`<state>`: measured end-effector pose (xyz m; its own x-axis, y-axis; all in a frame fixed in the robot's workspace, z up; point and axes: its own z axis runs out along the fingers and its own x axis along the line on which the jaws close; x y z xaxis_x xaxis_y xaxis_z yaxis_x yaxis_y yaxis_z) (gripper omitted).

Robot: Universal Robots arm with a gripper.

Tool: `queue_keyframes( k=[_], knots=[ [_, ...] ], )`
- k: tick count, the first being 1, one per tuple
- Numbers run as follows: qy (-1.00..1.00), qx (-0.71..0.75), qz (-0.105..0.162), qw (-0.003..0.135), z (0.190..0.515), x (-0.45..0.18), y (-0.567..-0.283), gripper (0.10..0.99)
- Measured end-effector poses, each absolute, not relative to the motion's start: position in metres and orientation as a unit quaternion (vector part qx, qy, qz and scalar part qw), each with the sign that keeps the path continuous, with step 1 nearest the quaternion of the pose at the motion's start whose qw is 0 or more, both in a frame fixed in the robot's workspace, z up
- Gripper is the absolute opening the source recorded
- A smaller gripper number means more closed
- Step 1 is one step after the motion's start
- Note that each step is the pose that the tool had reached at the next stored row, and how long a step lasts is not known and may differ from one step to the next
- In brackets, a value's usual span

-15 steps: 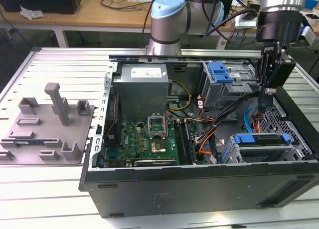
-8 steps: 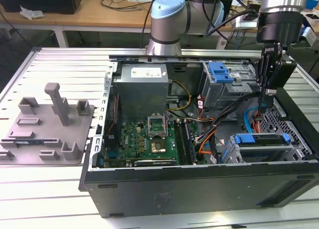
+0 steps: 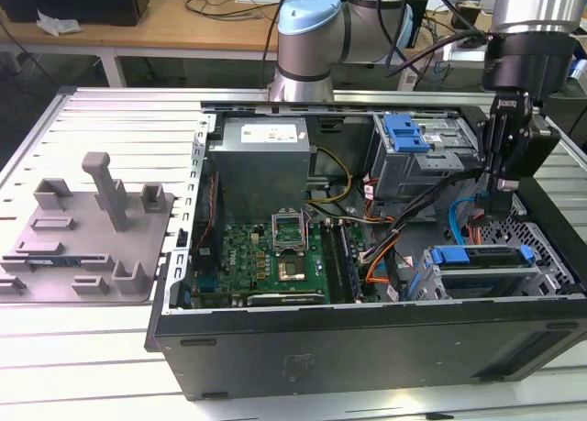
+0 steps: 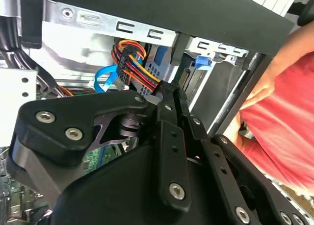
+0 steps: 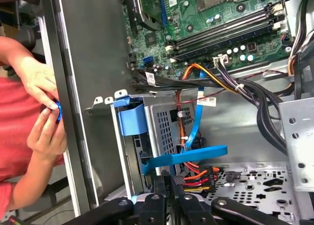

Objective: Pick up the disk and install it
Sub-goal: 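Insert the first disk wire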

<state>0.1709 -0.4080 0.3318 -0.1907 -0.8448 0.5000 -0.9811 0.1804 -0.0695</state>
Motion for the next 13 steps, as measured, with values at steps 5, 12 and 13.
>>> queue_keyframes(
  k=[5, 12, 13],
  knots=[
    [-0.752, 0.615, 0.175, 0.164, 0.336, 0.171, -0.422, 0.165],
    [-0.756, 0.619, 0.155, 0.147, 0.346, 0.170, -0.448, 0.165],
    [-0.757, 0.620, 0.148, 0.141, 0.346, 0.170, -0.450, 0.165]
  ],
)
